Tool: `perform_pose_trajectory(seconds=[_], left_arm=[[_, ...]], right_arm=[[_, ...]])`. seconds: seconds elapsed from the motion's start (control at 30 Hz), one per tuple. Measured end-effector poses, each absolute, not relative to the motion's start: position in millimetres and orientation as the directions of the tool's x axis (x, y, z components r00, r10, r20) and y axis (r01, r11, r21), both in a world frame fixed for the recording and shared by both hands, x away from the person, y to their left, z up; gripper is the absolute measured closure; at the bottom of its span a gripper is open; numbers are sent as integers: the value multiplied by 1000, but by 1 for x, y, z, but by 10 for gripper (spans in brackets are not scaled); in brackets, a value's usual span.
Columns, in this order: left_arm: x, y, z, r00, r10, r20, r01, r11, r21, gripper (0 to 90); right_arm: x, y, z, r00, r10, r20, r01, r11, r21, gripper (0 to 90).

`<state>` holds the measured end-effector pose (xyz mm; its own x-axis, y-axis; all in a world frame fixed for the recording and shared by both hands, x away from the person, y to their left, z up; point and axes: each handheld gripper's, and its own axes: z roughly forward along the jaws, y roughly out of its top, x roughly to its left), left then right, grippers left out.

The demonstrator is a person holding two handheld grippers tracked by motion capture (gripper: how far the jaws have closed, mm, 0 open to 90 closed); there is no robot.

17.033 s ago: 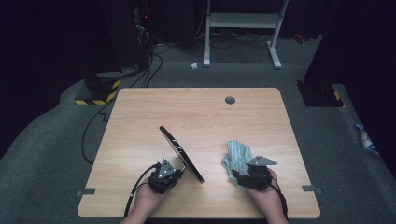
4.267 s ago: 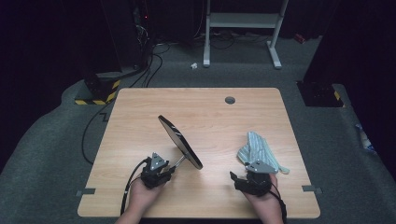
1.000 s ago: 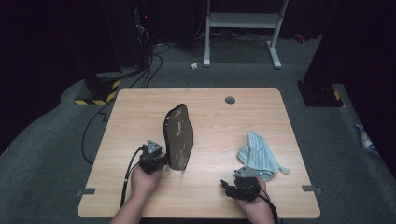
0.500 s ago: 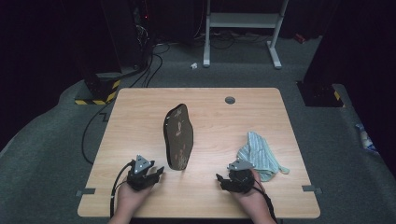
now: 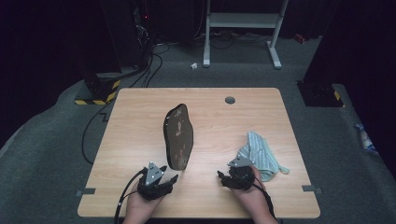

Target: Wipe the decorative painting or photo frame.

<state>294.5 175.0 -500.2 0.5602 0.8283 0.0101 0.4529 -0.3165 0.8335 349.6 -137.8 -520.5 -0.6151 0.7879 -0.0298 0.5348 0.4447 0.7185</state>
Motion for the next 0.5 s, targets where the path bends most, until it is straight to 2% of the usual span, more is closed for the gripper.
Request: perform_pose_trajectory(seconds=[0.17, 0.5], left_arm=[[300, 171, -493, 565, 825, -26, 446, -278, 851, 438], [309, 170, -490, 557, 830, -26, 442, -270, 856, 479]], right_arm=[[341, -149, -520, -601, 798, -43, 538, 443, 718, 320], [335, -157, -522, -588, 808, -36, 551, 433, 714, 318]])
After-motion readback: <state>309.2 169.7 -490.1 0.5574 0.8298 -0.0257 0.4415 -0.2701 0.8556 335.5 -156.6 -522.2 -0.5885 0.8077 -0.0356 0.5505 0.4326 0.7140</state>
